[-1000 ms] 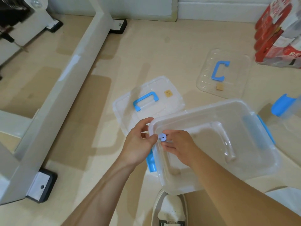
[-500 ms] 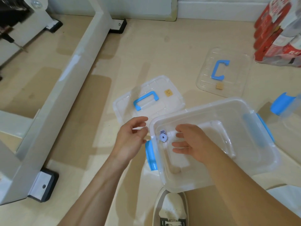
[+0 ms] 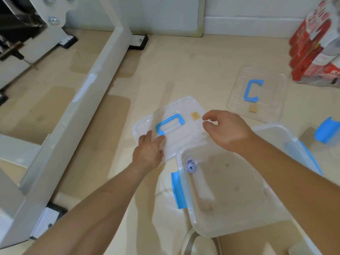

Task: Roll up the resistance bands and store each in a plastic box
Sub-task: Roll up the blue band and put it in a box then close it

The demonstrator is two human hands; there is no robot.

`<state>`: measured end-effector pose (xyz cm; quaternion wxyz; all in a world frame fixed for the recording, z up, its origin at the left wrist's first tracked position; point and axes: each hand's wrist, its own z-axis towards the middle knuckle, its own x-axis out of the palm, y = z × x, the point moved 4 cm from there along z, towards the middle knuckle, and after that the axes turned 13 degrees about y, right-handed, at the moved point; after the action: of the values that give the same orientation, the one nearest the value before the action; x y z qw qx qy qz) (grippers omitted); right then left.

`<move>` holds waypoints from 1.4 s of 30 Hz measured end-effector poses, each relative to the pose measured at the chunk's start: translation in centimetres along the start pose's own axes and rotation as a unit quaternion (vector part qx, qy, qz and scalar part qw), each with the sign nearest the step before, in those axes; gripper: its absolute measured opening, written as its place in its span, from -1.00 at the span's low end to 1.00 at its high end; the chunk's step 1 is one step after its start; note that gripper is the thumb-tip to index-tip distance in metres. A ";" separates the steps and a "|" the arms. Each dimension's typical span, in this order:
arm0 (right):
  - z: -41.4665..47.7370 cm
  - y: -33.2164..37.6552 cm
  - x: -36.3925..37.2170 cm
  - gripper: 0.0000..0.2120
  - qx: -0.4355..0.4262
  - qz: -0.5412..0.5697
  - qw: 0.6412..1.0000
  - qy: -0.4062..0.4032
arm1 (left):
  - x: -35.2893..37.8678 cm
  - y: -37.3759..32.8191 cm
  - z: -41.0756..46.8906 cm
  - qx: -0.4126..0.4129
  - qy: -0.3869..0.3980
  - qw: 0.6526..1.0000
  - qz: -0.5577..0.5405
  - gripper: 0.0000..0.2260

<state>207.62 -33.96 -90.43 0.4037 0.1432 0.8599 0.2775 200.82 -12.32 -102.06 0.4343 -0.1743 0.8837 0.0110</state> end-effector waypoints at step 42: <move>-15.9 -14.4 -10.5 -0.71 0.165 0.109 0.977 0.079 | -3.3 -9.2 -21.6 0.029 -0.105 0.794 -0.598 -0.70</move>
<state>201.67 -56.24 -84.21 0.2731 0.2784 0.9023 0.1840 189.08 -23.62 -84.83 0.4490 -0.6530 0.5527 -0.2578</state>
